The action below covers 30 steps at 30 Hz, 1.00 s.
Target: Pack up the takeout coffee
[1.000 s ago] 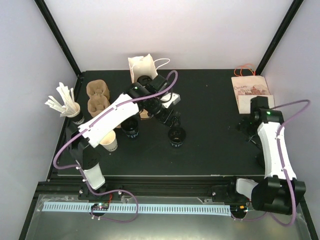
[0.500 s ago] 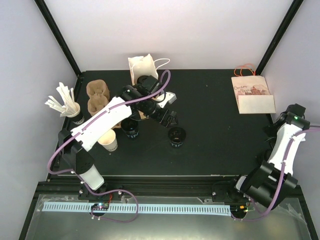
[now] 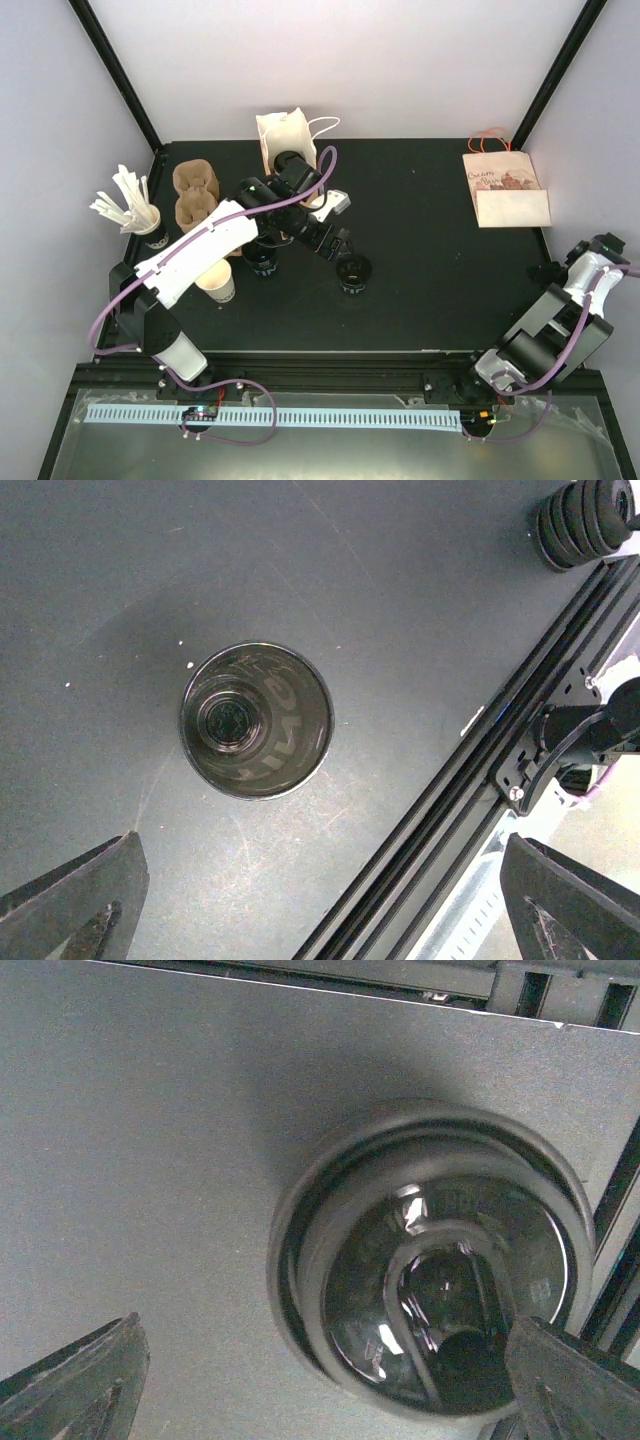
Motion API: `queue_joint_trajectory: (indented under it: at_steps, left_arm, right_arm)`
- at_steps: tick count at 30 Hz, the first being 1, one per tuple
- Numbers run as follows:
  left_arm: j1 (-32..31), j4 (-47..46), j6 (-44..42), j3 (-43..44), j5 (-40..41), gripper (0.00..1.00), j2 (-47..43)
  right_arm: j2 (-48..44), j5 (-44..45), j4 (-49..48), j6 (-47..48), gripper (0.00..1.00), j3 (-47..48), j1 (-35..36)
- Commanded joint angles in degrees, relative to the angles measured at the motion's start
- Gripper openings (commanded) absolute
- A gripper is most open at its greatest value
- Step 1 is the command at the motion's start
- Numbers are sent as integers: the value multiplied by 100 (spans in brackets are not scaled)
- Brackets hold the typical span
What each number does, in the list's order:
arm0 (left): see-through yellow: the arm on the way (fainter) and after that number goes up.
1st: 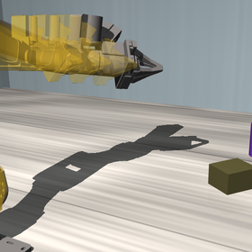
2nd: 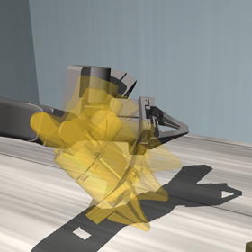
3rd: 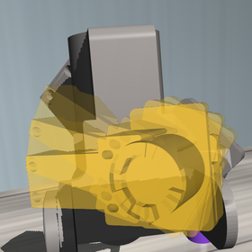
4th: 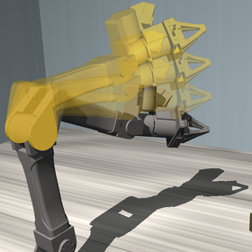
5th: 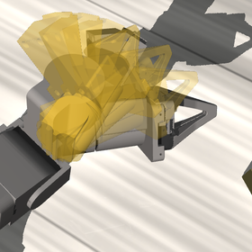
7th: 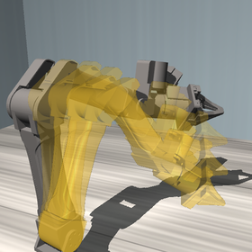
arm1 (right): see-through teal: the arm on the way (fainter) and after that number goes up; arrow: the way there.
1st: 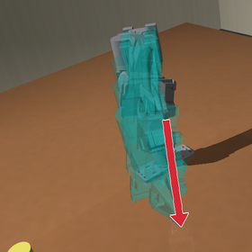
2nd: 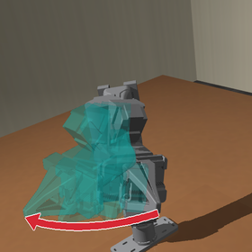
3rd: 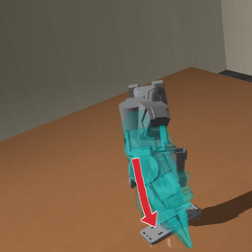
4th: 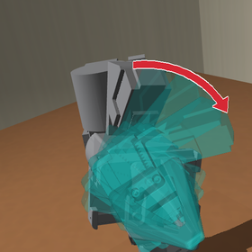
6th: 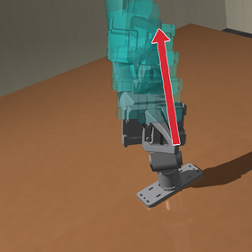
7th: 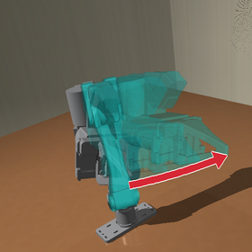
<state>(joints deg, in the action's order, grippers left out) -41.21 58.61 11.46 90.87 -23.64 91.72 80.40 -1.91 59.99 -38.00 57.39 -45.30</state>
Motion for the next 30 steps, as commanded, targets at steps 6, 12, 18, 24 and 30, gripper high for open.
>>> queue_joint_trajectory:
  at_steps: [6,12,18,24,30]
  left_arm:
    - [16,-255,23,-97,-115,99,-260]
    - [15,-238,-34,-74,-130,99,-247]
    - [17,-223,-82,-77,-128,99,-206]
    - [12,-220,-101,-81,-140,99,-140]
    - [20,-223,-105,-62,-133,99,-89]
  right_arm:
    - [-422,-878,-652,746,100,-557,-862]
    - [-610,-952,-664,809,100,-632,-999]
    - [-621,-1015,-571,722,100,-447,-994]
    - [-677,-1692,-1179,370,100,-860,-965]
    - [-527,-1952,-1716,-97,100,-1143,-506]
